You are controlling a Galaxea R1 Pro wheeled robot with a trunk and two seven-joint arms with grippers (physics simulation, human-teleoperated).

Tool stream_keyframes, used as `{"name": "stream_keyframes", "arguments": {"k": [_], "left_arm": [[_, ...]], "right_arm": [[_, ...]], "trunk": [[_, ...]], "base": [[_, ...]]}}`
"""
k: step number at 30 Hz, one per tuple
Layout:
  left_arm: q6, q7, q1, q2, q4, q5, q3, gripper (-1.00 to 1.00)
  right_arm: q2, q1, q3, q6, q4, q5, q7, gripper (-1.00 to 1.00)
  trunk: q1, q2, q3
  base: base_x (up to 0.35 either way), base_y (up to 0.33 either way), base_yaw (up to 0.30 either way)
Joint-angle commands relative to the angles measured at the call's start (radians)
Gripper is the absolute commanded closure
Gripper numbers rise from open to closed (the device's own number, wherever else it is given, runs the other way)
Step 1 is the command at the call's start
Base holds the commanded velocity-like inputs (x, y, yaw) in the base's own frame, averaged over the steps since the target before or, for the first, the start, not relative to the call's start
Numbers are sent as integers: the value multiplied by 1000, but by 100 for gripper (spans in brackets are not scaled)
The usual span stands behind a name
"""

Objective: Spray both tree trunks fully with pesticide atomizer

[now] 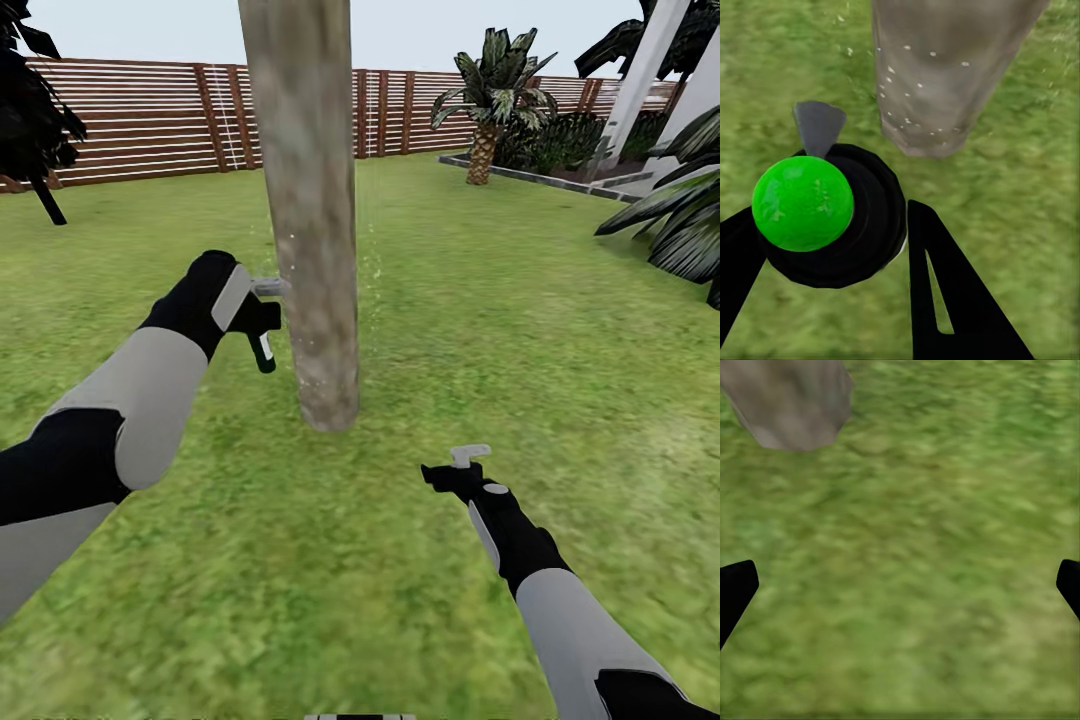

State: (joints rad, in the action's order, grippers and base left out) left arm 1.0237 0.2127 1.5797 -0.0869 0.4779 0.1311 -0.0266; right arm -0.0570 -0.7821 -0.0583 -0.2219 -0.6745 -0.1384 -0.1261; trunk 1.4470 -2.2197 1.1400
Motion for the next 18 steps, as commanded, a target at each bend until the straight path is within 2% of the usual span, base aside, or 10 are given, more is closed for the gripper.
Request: {"name": "stream_keyframes", "arguments": {"k": [1, 8, 18], "left_arm": [[3, 10, 0, -1, 2, 11, -3, 100], [3, 11, -1, -2, 1, 10, -2, 100], [3, 11, -1, -1, 2, 8, -3, 100]], "right_arm": [[-1, 0, -6, -5, -2, -10, -8, -100], [-1, 0, -6, -5, -2, -10, -9, -100], [-1, -1, -6, -5, -2, -10, -8, -100]], "trunk": [[0, 0, 1], [0, 0, 1], [0, 0, 1]], "base": [[-123, -91, 0], [-148, -223, 0], [-34, -268, 0]]}}
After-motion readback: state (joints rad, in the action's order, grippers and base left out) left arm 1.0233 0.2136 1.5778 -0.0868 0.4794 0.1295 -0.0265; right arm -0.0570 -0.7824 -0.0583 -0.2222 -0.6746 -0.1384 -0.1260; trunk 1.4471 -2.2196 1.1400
